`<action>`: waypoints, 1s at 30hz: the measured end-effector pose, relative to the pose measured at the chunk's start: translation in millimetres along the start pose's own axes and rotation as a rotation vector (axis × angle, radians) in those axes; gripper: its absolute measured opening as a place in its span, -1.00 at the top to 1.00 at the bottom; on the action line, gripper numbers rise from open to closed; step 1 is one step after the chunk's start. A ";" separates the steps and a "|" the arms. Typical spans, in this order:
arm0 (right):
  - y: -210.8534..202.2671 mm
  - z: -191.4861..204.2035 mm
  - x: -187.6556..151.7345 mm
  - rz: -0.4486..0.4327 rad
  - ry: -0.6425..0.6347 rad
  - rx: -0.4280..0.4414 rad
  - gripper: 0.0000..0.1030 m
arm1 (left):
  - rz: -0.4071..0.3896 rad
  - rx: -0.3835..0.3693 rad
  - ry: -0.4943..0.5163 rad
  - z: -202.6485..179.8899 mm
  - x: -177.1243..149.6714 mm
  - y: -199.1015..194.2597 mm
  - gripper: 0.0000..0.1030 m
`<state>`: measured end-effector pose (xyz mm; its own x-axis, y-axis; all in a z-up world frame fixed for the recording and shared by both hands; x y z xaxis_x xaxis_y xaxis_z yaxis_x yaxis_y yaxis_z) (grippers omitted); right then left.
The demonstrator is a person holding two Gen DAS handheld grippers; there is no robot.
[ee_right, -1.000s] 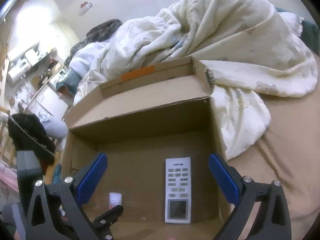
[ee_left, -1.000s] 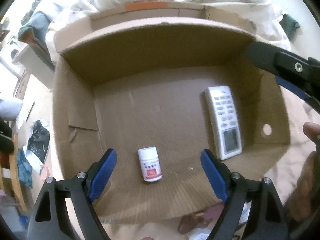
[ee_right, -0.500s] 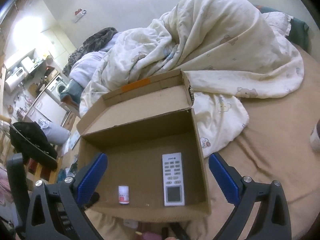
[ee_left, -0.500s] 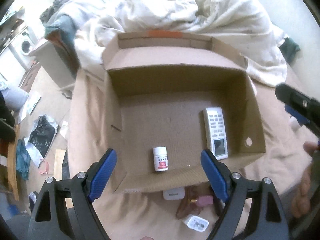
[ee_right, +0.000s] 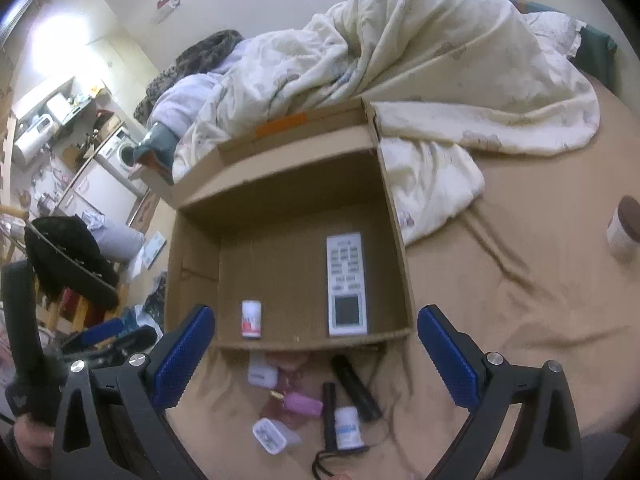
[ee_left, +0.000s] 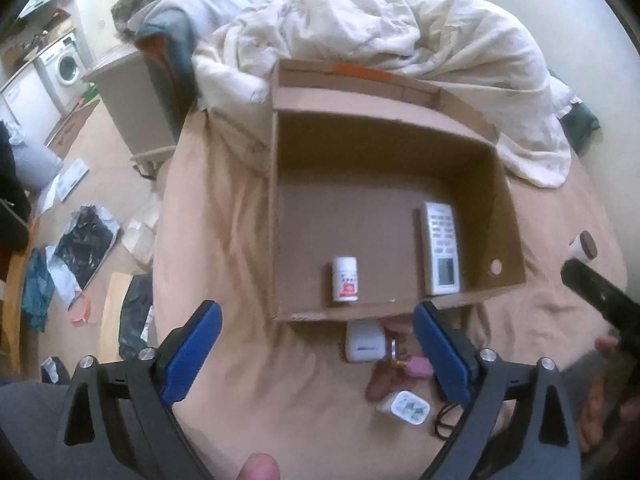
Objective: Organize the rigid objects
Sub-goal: 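Withdraw both tools from the box back toward the remaining items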
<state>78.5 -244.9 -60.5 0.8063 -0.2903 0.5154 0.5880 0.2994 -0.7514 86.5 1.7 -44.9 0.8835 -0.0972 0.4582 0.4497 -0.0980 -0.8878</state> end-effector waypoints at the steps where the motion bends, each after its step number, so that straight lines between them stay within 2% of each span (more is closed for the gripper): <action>1: 2.8 -2.0 -4.0 0.005 0.001 -0.005 -1.00 | -0.002 0.003 -0.001 1.1 -2.0 1.8 -1.00; 5: 27.1 -16.7 -25.3 0.079 0.059 -0.004 -1.00 | 0.031 0.032 0.002 6.5 -18.6 25.8 -1.00; 7: 37.7 -25.6 -29.3 0.127 0.115 -0.013 -1.00 | 0.088 -0.001 -0.021 6.6 -24.2 37.2 -1.00; 9: 37.4 -30.3 -27.0 0.113 0.136 -0.018 -1.00 | 0.113 -0.033 -0.023 2.3 -27.0 43.0 -1.00; 11: 37.5 -32.0 -25.5 0.107 0.139 -0.030 -1.00 | 0.114 -0.005 0.007 -3.8 -29.1 44.8 -1.00; 14: 41.7 -33.4 -27.7 0.130 0.145 -0.036 -1.00 | 0.136 -0.017 0.008 -8.2 -31.1 50.8 -1.00; 19: 42.2 -33.9 -28.3 0.126 0.144 -0.041 -1.00 | 0.253 -0.061 0.011 -24.9 -29.4 85.7 -0.97; 20: 42.4 -34.1 -27.8 0.127 0.144 -0.042 -1.00 | 0.278 -0.064 0.003 -28.1 -28.1 96.0 -0.96; 22: 42.2 -35.0 -28.8 0.133 0.143 -0.047 -1.00 | 0.301 -0.065 -0.003 -30.5 -27.2 106.9 -0.65; 30: 42.0 -40.0 -26.4 0.137 0.162 -0.040 -1.00 | 0.371 -0.086 0.001 -44.7 -27.0 138.9 -0.56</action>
Point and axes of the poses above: each gripper's, at about its wrist camera, not at the fingertips, and y roughly the way its jaws point, z to its left, x to its top, the point moved 1 cm from there along y, roughly the way its jaws point, and after that the axes turned 2 degrees about y, right-handed, at the moved point
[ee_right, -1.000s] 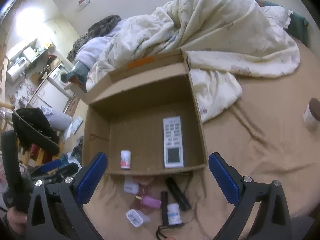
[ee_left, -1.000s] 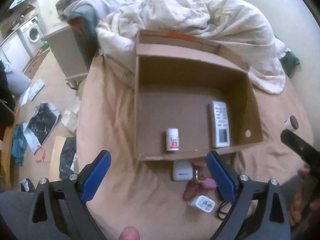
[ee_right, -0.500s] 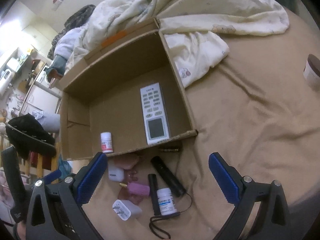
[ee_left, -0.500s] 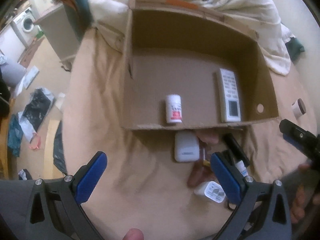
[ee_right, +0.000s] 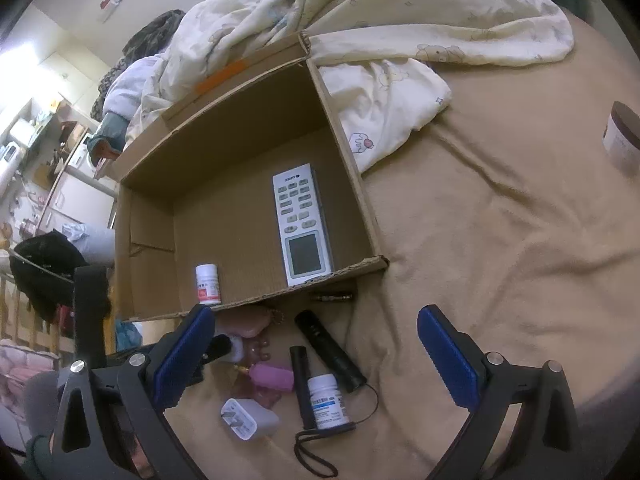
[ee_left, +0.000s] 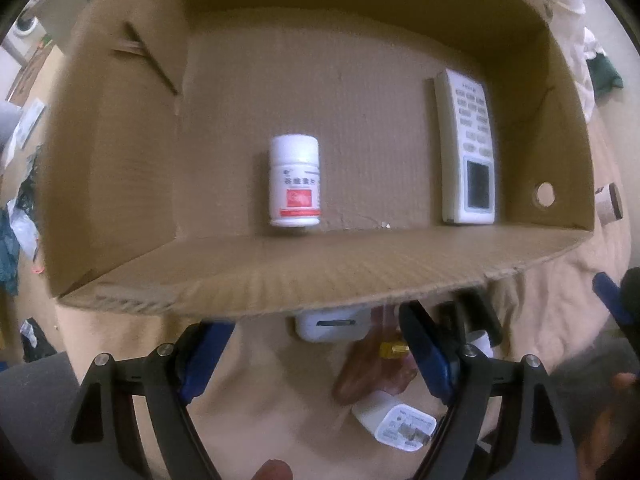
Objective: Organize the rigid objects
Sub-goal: 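Withdraw both tools from the box back toward the remaining items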
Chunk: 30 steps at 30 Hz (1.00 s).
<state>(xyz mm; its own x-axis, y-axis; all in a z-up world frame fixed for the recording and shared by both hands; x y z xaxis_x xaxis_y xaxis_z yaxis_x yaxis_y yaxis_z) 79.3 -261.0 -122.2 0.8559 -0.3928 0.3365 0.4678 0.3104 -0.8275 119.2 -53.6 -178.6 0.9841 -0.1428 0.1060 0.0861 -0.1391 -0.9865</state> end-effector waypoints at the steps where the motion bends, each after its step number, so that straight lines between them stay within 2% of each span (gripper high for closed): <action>1: 0.5 0.2 0.0 0.003 -0.002 0.000 -1.00 | 0.003 0.002 0.002 -1.0 0.8 1.7 -0.42; 2: 0.8 0.5 0.0 0.004 -0.005 0.001 -1.00 | 0.009 0.008 0.006 -2.4 0.8 5.0 -0.32; 3: 1.1 1.0 0.2 0.006 -0.008 0.001 -1.00 | 0.017 0.010 0.007 -2.6 0.6 7.3 -0.06; 5: 1.4 0.9 -0.5 0.008 -0.011 -0.003 -1.00 | 0.040 -0.030 -0.011 -0.7 -0.1 12.0 0.23; 8: 2.5 0.1 0.0 0.015 -0.006 -0.004 -1.00 | 0.049 -0.056 -0.028 3.2 -0.7 10.9 0.29; 9: 2.7 -0.1 0.1 0.016 -0.004 -0.003 -1.00 | 0.048 -0.051 -0.029 5.3 -2.1 7.3 0.58; 10: 2.3 -0.4 -0.1 0.015 -0.002 -0.003 -1.00 | 0.036 -0.043 -0.031 7.7 -4.1 1.3 0.75; 11: 1.9 -0.7 -0.3 0.014 -0.002 -0.002 -1.00 | 0.028 0.011 -0.009 8.1 -7.6 -5.0 0.84; 12: 1.5 -0.9 -0.4 0.014 -0.002 -0.002 -1.00 | 0.019 0.044 0.010 8.3 -11.0 -8.3 0.84; 14: 1.9 -1.2 -0.4 0.015 0.000 0.000 -1.00 | 0.033 0.056 0.018 11.5 -18.0 -7.8 0.84; 17: 5.8 0.2 0.4 0.025 -0.002 -0.002 -1.00 | 0.077 0.011 -0.027 16.9 -21.0 3.7 0.84; 20: 9.4 2.1 -0.2 0.037 -0.012 -0.010 -1.00 | 0.061 -0.003 -0.055 20.7 -18.6 1.6 0.79; 21: 9.2 2.8 -1.0 0.038 -0.019 -0.013 -1.00 | 0.050 -0.011 -0.070 24.7 -20.0 -3.0 0.62; 22: 8.7 3.2 -1.4 0.038 -0.023 -0.014 -1.00 | 0.037 -0.028 -0.084 30.6 -20.1 -8.5 0.37; 25: 8.5 2.3 -1.4 0.038 -0.018 -0.010 -1.00 | -0.007 -0.053 -0.101 34.3 -17.6 -19.7 -0.04; 30: 13.8 3.7 -1.5 0.059 -0.024 -0.016 -1.00 | 0.000 -0.055 -0.070 30.4 -2.2 -8.8 -0.05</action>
Point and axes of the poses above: each gripper's, at about its wrist camera, not at the fingertips, and y roughly the way its jaws point, z to its left, x to its top, the point moved 1 cm from there along y, roughly the way its jaws point, and after that the axes turned 2 degrees about y, right-handed, at the moved point
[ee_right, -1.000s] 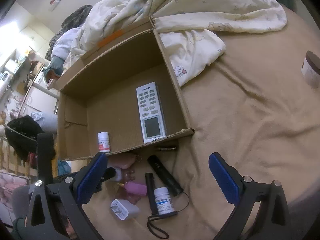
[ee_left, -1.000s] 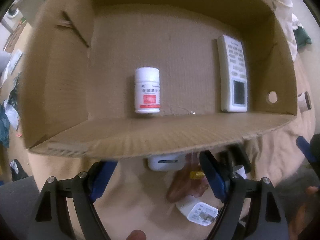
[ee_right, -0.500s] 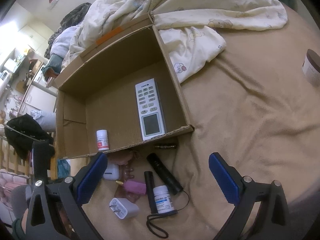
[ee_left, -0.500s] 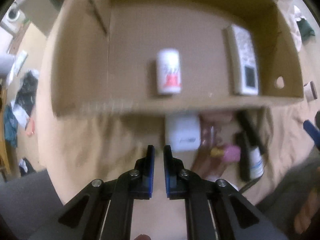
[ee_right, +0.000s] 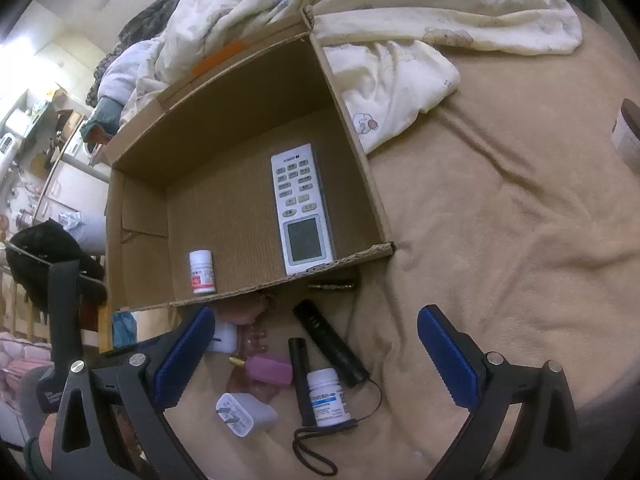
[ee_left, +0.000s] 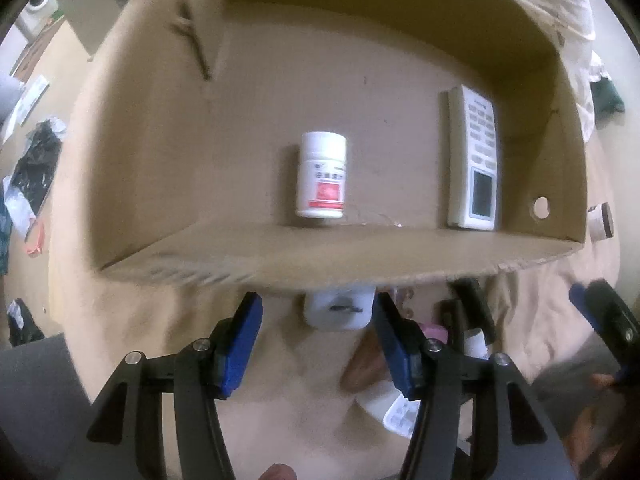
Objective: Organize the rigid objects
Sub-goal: 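Withdraw both tools from the box back toward the remaining items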
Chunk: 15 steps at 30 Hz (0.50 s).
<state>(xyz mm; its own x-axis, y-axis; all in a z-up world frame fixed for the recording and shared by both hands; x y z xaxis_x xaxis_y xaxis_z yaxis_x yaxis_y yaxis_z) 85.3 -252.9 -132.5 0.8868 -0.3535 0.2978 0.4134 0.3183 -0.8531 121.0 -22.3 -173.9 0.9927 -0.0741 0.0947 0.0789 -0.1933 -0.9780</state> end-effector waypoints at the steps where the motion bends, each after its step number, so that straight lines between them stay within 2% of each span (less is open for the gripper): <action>1: 1.1 0.8 -0.3 0.004 -0.007 -0.003 -1.00 | 0.010 0.002 0.011 -3.2 3.0 4.8 -0.04; 6: 1.7 1.4 -1.5 0.009 -0.017 -0.012 -1.00 | 0.049 0.090 0.090 -17.0 13.3 30.7 -0.03; 8: 1.4 0.1 -2.1 0.009 -0.015 -0.018 -1.00 | 0.046 0.121 0.119 -20.7 14.2 34.3 0.11; 9: 1.7 -0.7 -2.0 0.010 -0.014 -0.021 -1.00 | 0.041 0.132 0.137 -22.1 14.8 33.8 0.24; 10: 2.0 -1.8 -1.9 0.012 -0.012 -0.023 -1.00 | 0.041 0.135 0.148 -23.0 17.9 32.3 0.24; 13: 0.7 -2.3 -1.5 0.011 -0.004 -0.017 -1.00 | 0.046 0.126 0.116 -10.0 18.3 23.9 0.24; 15: -0.4 -0.6 -1.9 0.008 -0.006 -0.014 -1.00 | 0.044 0.141 0.099 -5.5 1.6 14.8 0.24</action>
Point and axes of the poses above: each gripper's, at about its wrist camera, not at the fingertips, and y roughly the way its jaws point, z to its left, x to its top, the point moved 1 cm from there along y, roughly the way its jaws point, and after that the axes turned 2 degrees about y, right-handed, at the moved point
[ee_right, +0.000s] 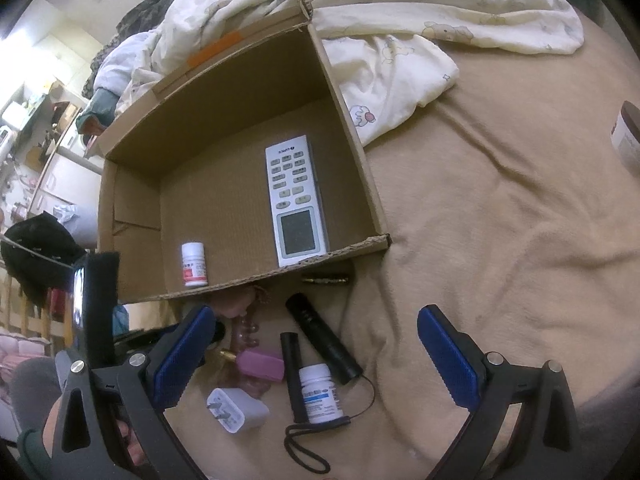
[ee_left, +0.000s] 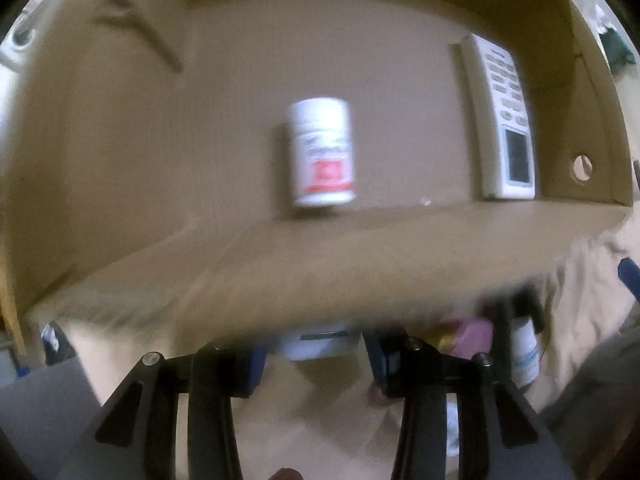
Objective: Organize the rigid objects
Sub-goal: 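Withdraw both tools from the box back toward the remaining items, then grasp the white earbud case with the left tool while the right tool grasps the black flashlight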
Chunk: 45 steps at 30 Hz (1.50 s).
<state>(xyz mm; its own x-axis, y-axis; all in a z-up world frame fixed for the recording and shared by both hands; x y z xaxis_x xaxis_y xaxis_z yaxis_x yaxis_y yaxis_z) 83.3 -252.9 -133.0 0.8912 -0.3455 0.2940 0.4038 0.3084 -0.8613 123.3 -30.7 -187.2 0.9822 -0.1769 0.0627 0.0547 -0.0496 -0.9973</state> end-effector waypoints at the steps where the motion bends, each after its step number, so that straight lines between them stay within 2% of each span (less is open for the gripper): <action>1: 0.1 1.6 -0.3 0.000 -0.005 0.000 -1.00 | 0.001 0.006 0.003 2.3 -3.9 -2.2 0.24; 5: 2.0 4.8 -0.7 0.007 -0.021 -0.007 -1.00 | 0.018 0.031 0.023 7.0 -13.6 -0.8 0.24; 10: 4.3 2.8 -0.5 0.016 -0.016 -0.022 -1.00 | 0.023 0.051 0.020 4.0 -3.7 14.2 0.23; 16: 2.9 -1.9 -0.2 0.021 0.003 -0.012 -1.00 | -0.003 0.049 0.021 8.0 -16.4 -1.2 0.24; 19: 3.0 -4.2 -0.2 0.030 0.021 0.006 -1.00 | -0.038 -0.003 0.029 11.3 -26.1 -31.2 0.24; 21: 3.9 -5.8 0.2 0.041 0.038 0.030 -1.00 | -0.093 -0.027 0.054 13.4 -33.5 -62.0 0.24; 24: 9.0 -10.4 0.0 0.074 0.077 0.065 -1.00 | -0.201 -0.010 0.107 17.0 -41.9 -106.8 0.24; 27: 21.2 -19.2 -3.8 0.154 0.154 0.114 -1.00 | -0.265 -0.001 0.117 20.1 -36.2 -130.8 0.24; 30: 34.9 -25.5 -10.1 0.238 0.212 0.129 -1.00 | -0.306 0.008 0.115 30.5 -36.6 -130.9 0.24; 32: 39.4 -22.9 -13.3 0.258 0.200 0.116 -1.00 | -0.307 0.025 0.121 25.8 -43.3 -122.9 0.24; 34: 42.2 -17.1 -14.4 0.271 0.170 0.106 -1.00 | -0.258 -0.041 0.092 19.3 -46.5 -94.8 0.24; 35: 43.6 -15.0 -14.5 0.279 0.160 0.113 -1.00 | -0.237 -0.087 0.072 22.7 -44.7 -96.5 0.24; 36: 44.7 -13.3 -14.2 0.286 0.154 0.119 -0.90 | -0.237 -0.107 0.069 22.4 -44.8 -98.3 0.24; 37: 46.0 -12.2 -13.7 0.292 0.152 0.121 -0.75 | -0.251 -0.096 0.077 20.5 -46.3 -102.8 0.24; 39: 49.0 -11.6 -12.4 0.305 0.146 0.109 -0.15 | -0.293 -0.064 0.096 17.4 -47.4 -109.7 0.24; 40: 50.4 -11.2 -11.2 0.303 0.141 0.092 -0.02 | -0.297 -0.068 0.097 16.8 -47.7 -111.5 0.24; 41: 52.0 -9.8 -10.5 0.304 0.131 0.075 0.07 | -0.295 -0.083 0.093 17.5 -48.1 -112.5 0.24; 45: 56.8 1.5 -7.7 0.302 0.044 0.005 0.07 | -0.286 -0.128 0.082 17.2 -51.4 -113.0 0.24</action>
<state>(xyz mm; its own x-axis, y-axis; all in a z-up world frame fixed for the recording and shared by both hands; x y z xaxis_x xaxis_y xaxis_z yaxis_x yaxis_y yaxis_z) 99.7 -231.4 -183.6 0.9613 -0.2753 0.0070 0.1231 0.4069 -0.9051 69.7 1.0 -78.4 0.9123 -0.2164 0.3477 0.2981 -0.2312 -0.9261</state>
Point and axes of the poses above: each gripper's, at about its wrist camera, not at the fingertips, and y roughly the way its jaws point, z to its left, x to its top, the point moved 1 cm from there along y, roughly the way its jaws point, and after that the axes turned 2 degrees about y, right-handed, at the moved point
